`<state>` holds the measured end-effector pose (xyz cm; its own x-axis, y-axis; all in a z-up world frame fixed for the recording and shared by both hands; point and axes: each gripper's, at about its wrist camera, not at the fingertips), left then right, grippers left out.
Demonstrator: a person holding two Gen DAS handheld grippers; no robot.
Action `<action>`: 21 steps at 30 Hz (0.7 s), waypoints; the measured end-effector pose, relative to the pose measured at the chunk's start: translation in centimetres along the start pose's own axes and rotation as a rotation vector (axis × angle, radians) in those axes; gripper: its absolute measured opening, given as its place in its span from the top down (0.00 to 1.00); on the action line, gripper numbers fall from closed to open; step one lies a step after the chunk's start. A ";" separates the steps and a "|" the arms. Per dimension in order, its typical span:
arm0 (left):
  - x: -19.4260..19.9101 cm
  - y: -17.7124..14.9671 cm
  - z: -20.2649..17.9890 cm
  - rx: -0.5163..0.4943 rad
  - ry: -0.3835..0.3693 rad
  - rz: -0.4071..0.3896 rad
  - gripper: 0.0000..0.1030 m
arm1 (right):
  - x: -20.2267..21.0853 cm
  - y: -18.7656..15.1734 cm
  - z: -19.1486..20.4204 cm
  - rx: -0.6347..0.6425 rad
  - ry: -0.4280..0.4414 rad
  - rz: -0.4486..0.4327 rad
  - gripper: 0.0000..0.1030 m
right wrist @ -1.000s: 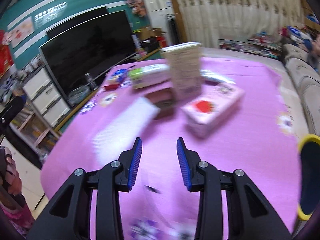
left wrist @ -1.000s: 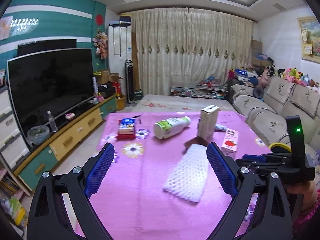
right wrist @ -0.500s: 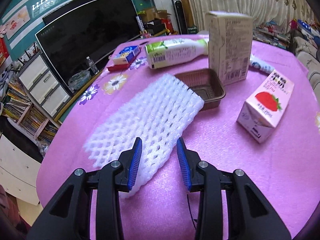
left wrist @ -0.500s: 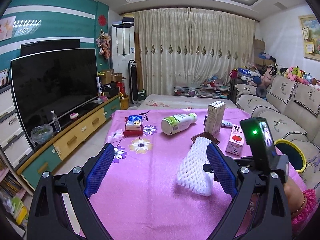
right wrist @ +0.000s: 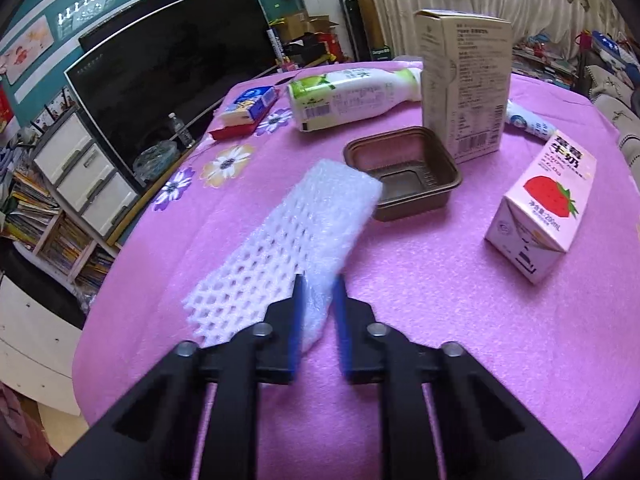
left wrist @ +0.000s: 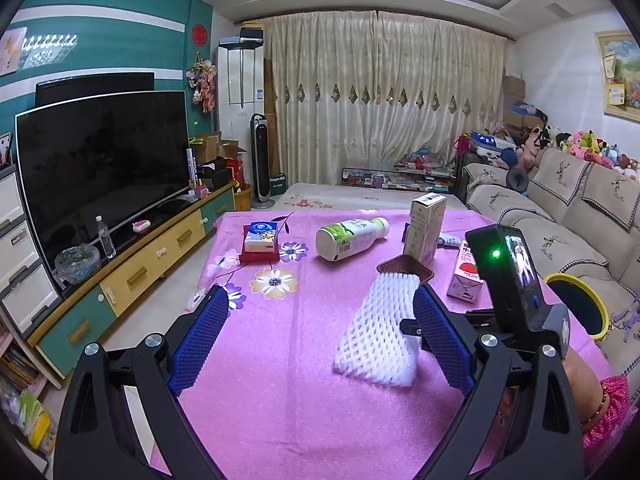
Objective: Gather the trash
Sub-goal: 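Close the right gripper on the white foam fruit net, then carry the foam net over the bin and open the right gripper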
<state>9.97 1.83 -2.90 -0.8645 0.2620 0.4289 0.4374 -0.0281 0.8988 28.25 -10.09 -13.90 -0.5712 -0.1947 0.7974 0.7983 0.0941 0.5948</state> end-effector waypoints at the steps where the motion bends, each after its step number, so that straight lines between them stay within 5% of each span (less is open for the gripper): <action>1: 0.1 0.0 0.0 0.000 0.000 0.000 0.11 | 0.3 0.0 -0.2 -0.008 0.014 -0.010 0.90; 12: -0.4 -0.3 0.1 0.000 -0.004 0.003 0.11 | 8.2 -0.5 -2.8 -0.045 0.049 -0.188 0.90; 21: -1.9 -0.9 -1.8 -0.023 -0.049 0.038 0.11 | 12.8 -3.2 -13.7 -0.211 -0.215 -0.288 0.90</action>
Point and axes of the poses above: each gripper's, at about its wrist camera, not at the fingertips, and x roughly against the way its jaws point, z to its left, y to its top, and after that the axes turned 13 degrees about -y, right-handed
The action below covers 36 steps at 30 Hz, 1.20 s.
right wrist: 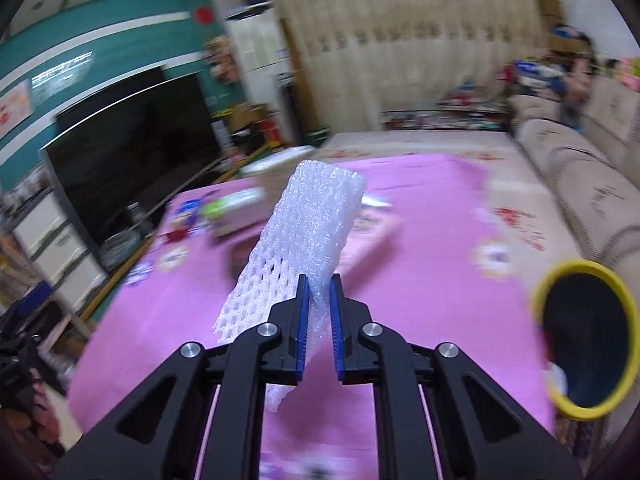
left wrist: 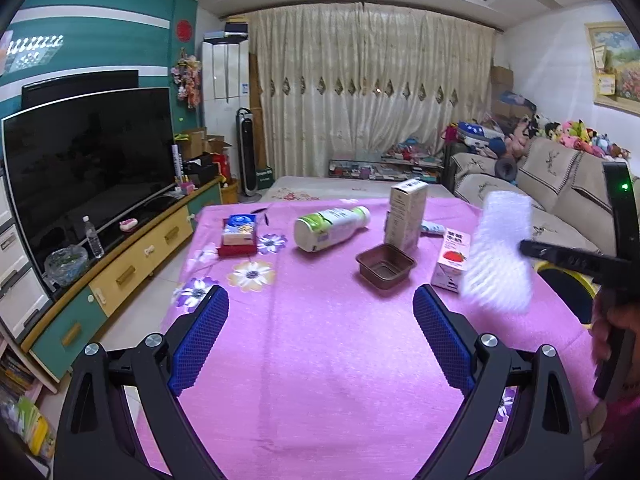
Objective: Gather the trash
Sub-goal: 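Carry the foam net over the bin and open the right gripper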
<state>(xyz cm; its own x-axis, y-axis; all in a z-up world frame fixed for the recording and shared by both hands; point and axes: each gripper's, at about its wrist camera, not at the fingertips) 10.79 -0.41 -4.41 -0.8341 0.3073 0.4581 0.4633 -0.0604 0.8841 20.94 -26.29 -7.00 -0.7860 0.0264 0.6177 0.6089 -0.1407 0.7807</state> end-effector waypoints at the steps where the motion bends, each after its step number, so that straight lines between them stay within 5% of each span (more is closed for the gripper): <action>1: -0.4 -0.1 -0.4 -0.004 -0.006 0.008 0.11 | 0.0 -0.1 -1.3 -0.018 -0.029 0.000 0.90; 8: -2.3 -0.1 -2.3 -0.032 -0.045 0.042 0.11 | -0.1 -1.4 -12.5 -0.138 -0.329 0.005 0.90; 15: -4.4 -0.1 -4.7 -0.068 -0.071 0.084 0.11 | -2.4 -3.1 -19.9 -0.231 -0.489 0.049 0.90; 36: -10.0 0.0 -8.6 -0.125 -0.178 0.190 0.11 | -4.7 -4.2 -23.2 -0.297 -0.549 0.094 0.78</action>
Point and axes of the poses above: each gripper's, at about its wrist camera, not at the fingertips, and x roughly against the way its jaws point, z to its left, y to its top, and after that the axes turned 13 degrees about -y, right-handed
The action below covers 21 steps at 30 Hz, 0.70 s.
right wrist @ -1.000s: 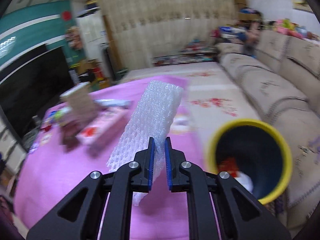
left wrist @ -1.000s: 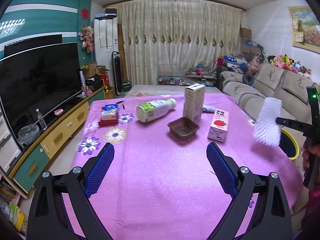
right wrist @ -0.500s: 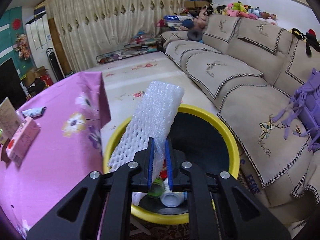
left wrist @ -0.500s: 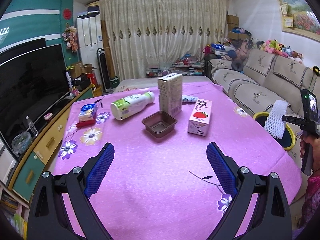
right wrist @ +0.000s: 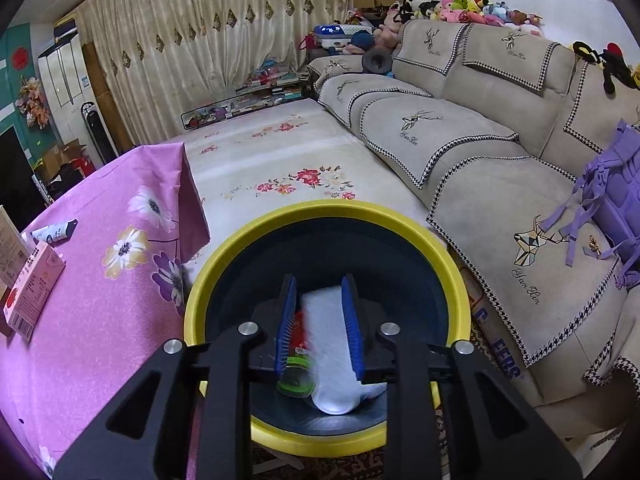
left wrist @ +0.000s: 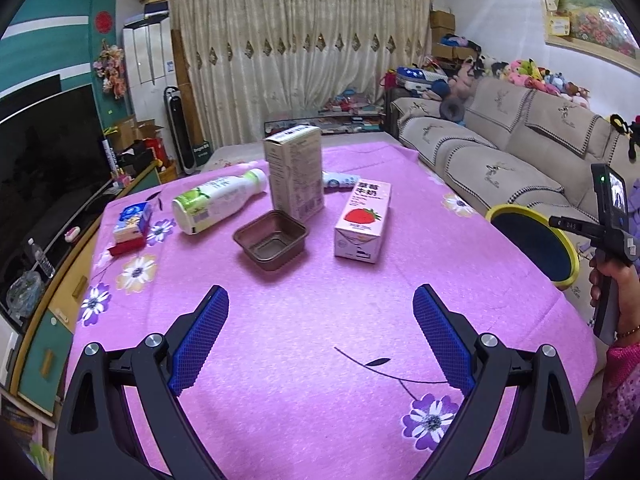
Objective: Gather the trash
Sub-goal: 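Carry the foam net over the bin and open the right gripper, then grasp the pink strawberry milk carton with the left gripper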
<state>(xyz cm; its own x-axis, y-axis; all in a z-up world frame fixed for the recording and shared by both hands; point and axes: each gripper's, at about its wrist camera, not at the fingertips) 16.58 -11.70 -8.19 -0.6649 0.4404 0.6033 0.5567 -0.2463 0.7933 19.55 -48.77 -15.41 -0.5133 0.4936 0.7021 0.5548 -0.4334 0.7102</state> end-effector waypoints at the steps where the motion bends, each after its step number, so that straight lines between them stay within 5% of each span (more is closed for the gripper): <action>1: -0.3 0.0 -0.2 -0.008 -0.002 0.004 0.11 | 0.1 0.0 0.0 -0.002 0.004 -0.001 0.78; 16: -8.4 3.5 -2.0 -0.139 -0.142 0.103 0.11 | 1.1 0.0 -0.6 -0.026 0.058 -0.011 0.73; 21: -11.9 5.9 -1.2 -0.112 -0.192 0.122 0.11 | 0.8 0.0 -0.7 -0.032 0.070 -0.002 0.73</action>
Point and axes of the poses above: each gripper's, at about its wrist camera, not at the fingertips, and x roughly against the way its jaws point, z to its left, y to its top, and after that the axes turned 13 degrees about -y, right-handed
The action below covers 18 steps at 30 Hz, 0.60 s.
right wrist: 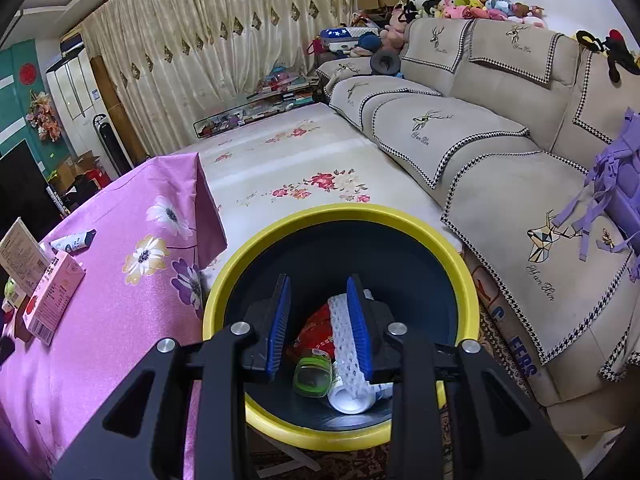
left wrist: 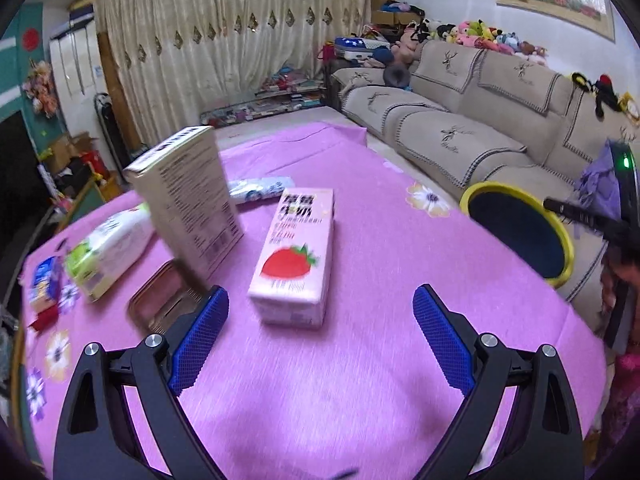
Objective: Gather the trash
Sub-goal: 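Grasp the pink strawberry milk carton with the left gripper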
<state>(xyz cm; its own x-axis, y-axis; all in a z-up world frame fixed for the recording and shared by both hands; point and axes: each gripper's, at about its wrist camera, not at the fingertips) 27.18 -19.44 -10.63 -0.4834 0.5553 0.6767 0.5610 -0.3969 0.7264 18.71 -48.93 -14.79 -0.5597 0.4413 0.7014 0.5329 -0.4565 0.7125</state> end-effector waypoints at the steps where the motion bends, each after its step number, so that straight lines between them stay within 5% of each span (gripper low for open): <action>1: -0.4 0.3 0.3 0.006 -0.003 0.005 0.11 | -0.1 0.0 0.0 0.000 0.002 0.001 0.73; 10: -5.9 2.8 1.9 0.015 0.014 0.080 0.12 | -0.8 0.0 -0.4 -0.007 0.009 0.024 0.73; 18: -9.7 3.1 3.1 0.041 0.029 0.179 0.33 | -1.2 0.0 -0.9 -0.019 0.020 0.041 0.73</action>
<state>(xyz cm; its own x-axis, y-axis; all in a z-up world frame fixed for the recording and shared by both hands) 35.68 -23.82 -15.32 -0.3927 0.4568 0.7982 0.6663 -0.4569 0.5893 18.78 -50.20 -15.63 -0.5502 0.4063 0.7296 0.5440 -0.4885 0.6822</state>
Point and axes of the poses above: each gripper's, at about its wrist camera, not at the fingertips, and x roughly against the way its jaws point, z to its left, y to its top, and after that the axes turned 13 degrees about -y, right-handed
